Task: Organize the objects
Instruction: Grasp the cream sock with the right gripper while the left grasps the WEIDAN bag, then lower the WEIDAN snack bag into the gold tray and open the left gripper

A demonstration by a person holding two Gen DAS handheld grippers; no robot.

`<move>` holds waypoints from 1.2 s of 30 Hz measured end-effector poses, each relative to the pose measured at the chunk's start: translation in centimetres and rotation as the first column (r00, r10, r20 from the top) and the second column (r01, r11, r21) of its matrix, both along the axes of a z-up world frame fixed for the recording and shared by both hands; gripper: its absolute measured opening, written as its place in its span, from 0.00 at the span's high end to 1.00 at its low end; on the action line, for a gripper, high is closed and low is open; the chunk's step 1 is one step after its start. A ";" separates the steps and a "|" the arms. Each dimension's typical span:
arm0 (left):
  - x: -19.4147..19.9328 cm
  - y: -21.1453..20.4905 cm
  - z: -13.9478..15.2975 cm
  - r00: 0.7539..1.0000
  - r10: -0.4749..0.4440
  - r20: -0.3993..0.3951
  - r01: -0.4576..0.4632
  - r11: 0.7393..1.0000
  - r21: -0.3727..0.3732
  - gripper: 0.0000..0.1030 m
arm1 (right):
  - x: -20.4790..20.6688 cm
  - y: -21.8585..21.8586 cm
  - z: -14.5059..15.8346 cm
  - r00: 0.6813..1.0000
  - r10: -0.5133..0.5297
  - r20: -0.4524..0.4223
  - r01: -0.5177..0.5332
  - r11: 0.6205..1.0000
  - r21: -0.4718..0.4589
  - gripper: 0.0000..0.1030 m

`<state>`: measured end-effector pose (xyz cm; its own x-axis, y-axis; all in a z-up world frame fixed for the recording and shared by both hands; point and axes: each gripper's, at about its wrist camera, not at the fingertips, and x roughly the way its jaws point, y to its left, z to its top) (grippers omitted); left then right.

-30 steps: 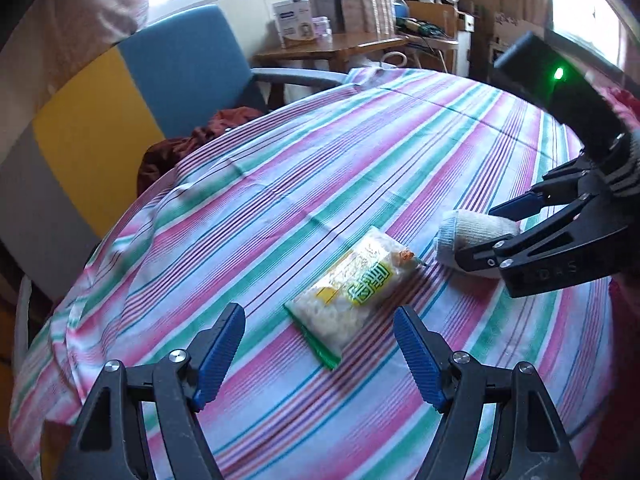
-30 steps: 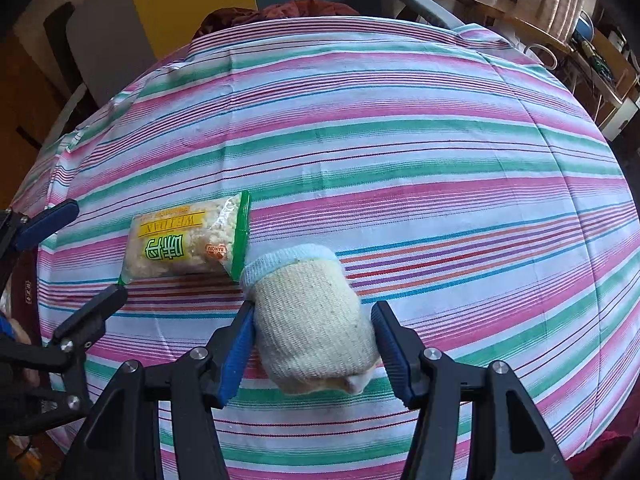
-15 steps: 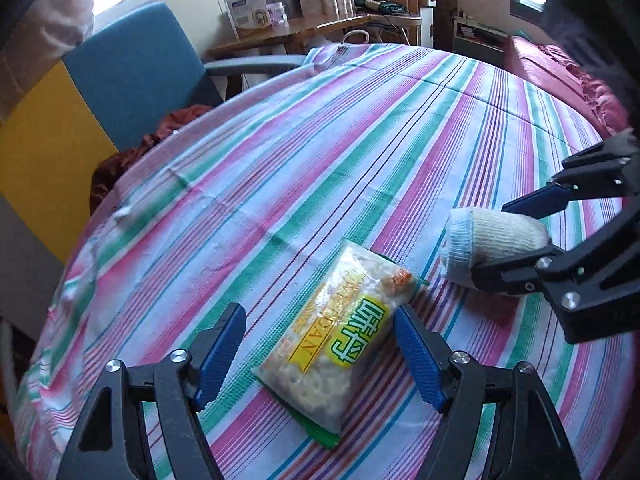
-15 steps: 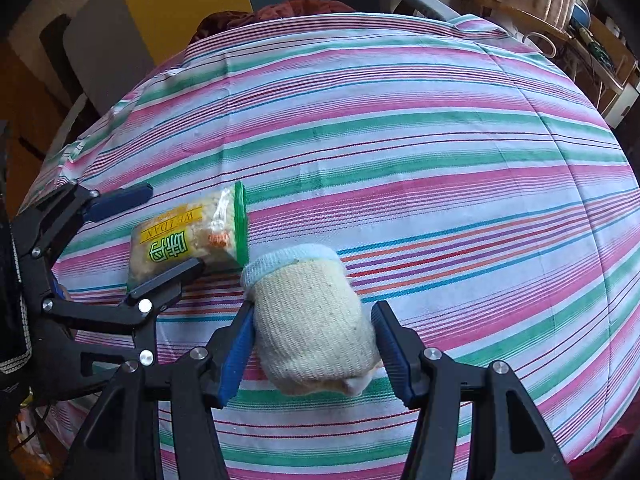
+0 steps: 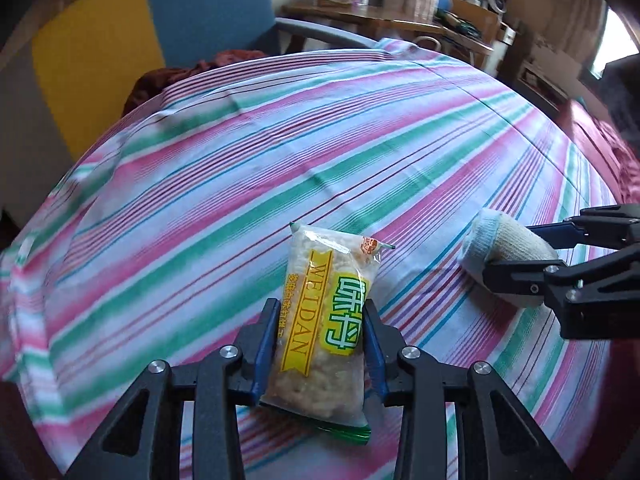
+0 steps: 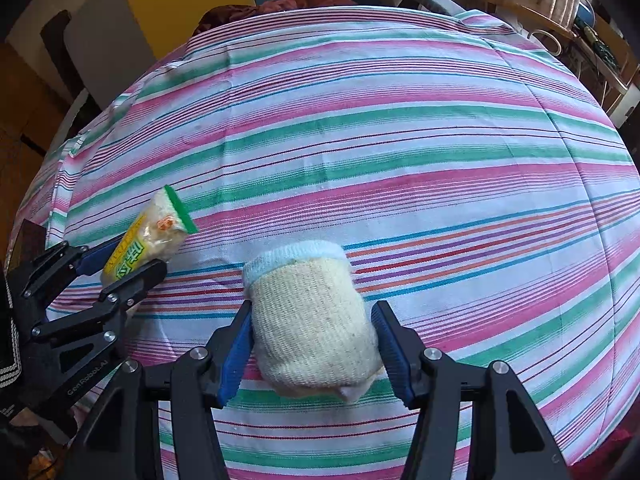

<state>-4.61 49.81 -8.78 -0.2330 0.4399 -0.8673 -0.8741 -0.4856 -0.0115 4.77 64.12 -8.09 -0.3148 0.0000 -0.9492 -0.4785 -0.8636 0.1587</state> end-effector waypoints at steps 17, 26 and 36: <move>3.9 -12.8 5.0 0.968 0.219 -0.121 -0.206 0.973 0.107 0.62 | -0.1 -0.3 -0.5 0.999 0.015 0.050 -0.018 0.999 0.049 0.43; 4.5 -16.8 6.8 0.952 0.274 -0.139 -0.252 0.955 0.155 0.62 | -0.2 -0.3 -0.5 0.998 0.021 0.057 -0.025 0.997 0.069 0.43; 4.0 -20.0 7.4 0.935 0.329 -0.129 -0.305 0.936 0.176 0.62 | -0.4 -0.3 -0.5 0.998 0.025 0.060 -0.030 0.996 0.081 0.44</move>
<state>-0.63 29.76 -1.34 -0.5074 0.4441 -0.7385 -0.6718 -0.7406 0.0162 4.35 63.79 -8.62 -0.2593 0.0710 -0.9632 -0.4611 -0.8854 0.0588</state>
